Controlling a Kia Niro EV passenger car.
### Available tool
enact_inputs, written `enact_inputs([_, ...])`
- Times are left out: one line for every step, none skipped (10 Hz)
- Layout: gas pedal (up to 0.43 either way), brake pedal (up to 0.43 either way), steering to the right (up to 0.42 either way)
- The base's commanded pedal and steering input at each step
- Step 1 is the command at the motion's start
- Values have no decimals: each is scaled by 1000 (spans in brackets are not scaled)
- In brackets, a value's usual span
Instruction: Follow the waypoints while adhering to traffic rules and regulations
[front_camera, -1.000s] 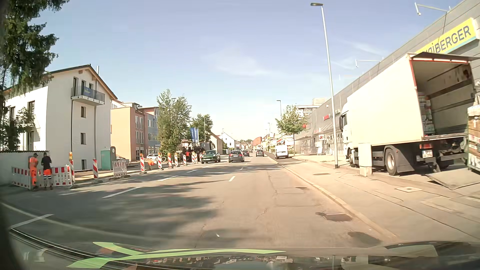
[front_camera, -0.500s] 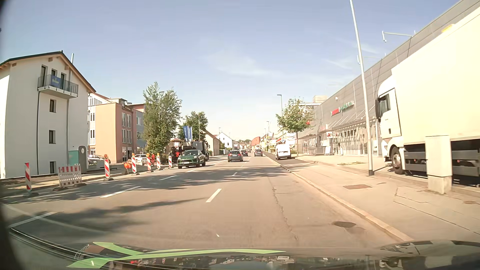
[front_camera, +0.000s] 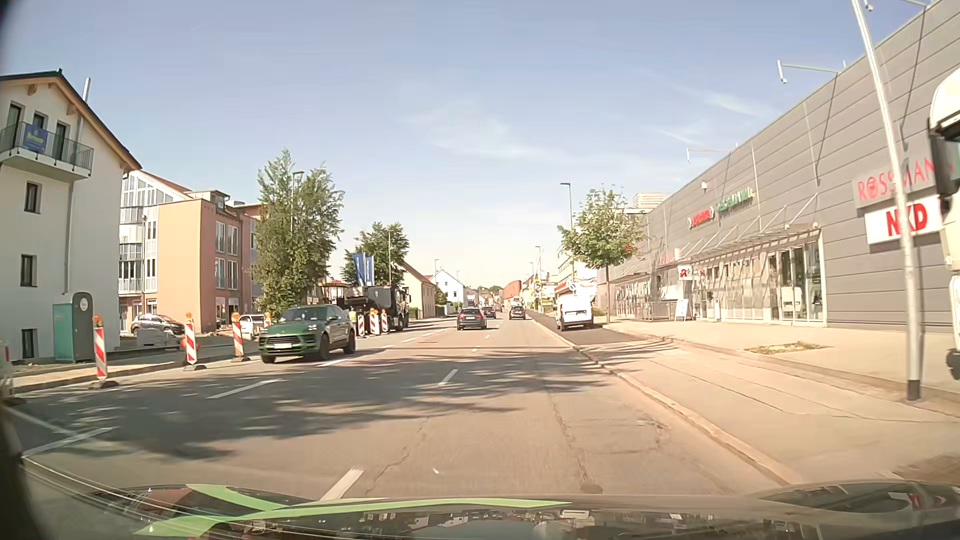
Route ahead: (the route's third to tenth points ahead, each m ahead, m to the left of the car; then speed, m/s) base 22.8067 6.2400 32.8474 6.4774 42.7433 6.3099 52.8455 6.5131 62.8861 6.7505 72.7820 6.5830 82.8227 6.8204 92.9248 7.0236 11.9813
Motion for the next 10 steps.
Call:
enact_inputs([110, 0, -6])
enact_inputs([110, 0, -6])
enact_inputs([110, 0, -6])
enact_inputs([110, 0, -6])
enact_inputs([110, 0, -6])
enact_inputs([110, 0, -5])
enact_inputs([110, 0, -6])
enact_inputs([110, 0, -5])
enact_inputs([110, 0, -4])
enact_inputs([110, 0, -4])
